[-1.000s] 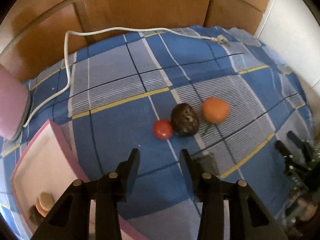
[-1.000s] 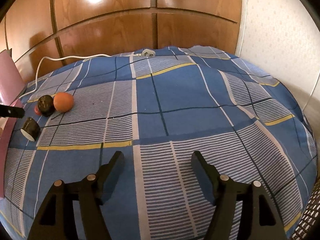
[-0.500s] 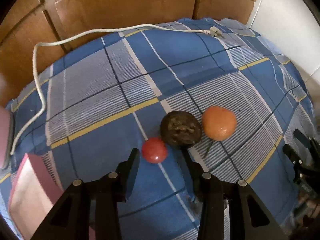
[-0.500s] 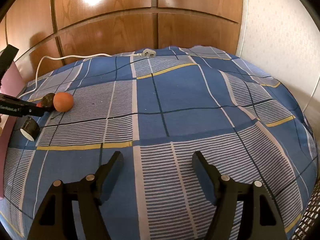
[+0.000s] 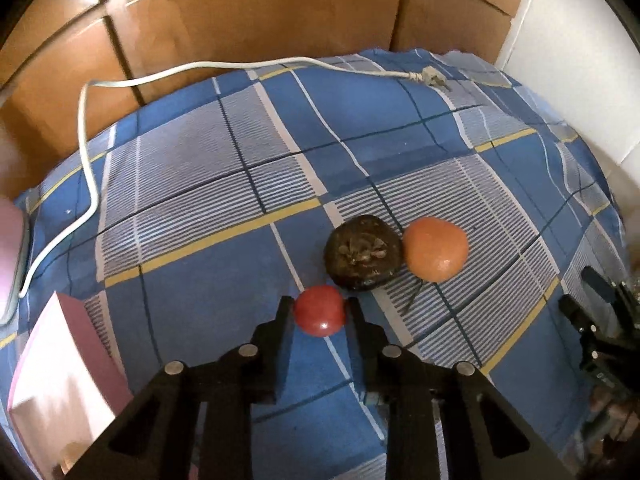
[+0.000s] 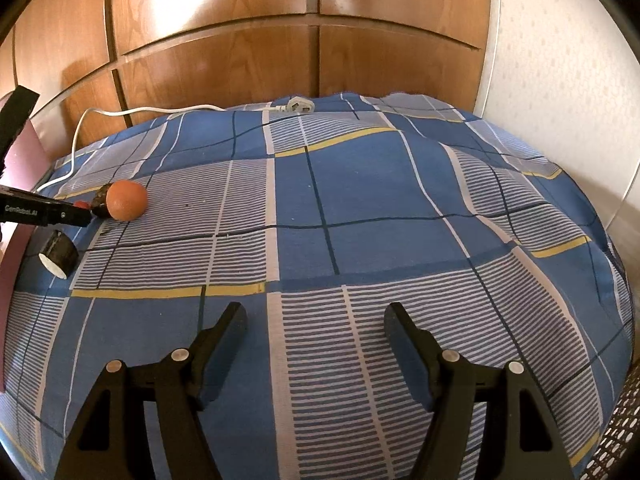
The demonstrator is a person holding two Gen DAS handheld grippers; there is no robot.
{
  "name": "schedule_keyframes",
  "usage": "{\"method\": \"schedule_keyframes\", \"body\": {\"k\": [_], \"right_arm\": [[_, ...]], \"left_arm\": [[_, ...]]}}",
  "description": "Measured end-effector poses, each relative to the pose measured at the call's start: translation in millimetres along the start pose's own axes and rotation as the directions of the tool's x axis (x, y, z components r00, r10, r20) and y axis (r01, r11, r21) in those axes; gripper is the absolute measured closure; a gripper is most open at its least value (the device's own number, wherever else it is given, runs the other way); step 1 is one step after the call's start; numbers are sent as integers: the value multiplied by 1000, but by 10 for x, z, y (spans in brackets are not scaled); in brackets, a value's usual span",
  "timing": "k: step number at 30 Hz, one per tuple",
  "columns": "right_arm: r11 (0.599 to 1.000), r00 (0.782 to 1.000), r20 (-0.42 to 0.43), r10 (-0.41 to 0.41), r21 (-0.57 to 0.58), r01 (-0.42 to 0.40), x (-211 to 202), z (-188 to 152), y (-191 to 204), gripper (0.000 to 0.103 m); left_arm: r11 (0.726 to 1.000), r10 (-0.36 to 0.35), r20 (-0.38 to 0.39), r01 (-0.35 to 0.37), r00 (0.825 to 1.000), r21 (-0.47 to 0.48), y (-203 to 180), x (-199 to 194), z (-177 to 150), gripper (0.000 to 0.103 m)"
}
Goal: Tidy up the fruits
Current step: 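Grasp the red tomato with the left tool and lift it, then carry the tomato into the tray and open the left tool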
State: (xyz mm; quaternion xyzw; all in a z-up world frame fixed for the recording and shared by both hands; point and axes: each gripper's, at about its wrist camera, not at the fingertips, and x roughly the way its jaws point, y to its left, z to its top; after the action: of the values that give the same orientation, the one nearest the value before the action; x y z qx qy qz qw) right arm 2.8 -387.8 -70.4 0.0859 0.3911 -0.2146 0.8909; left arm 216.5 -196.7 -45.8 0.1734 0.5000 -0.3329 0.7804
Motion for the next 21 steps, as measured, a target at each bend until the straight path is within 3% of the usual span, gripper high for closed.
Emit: {"method": "schedule_keyframes", "body": {"k": [12,21], "right_arm": [[1000,1000,-1,-6,-4,6,5,-3,10,30],[1000,1000,-13,-15,-3,15,12,16,17,28]], "left_arm": [[974,26,120,2,992,-227,86,-656,-337,78],[932,107,256,-6,961,-364,110,-1294,-812,78]]}}
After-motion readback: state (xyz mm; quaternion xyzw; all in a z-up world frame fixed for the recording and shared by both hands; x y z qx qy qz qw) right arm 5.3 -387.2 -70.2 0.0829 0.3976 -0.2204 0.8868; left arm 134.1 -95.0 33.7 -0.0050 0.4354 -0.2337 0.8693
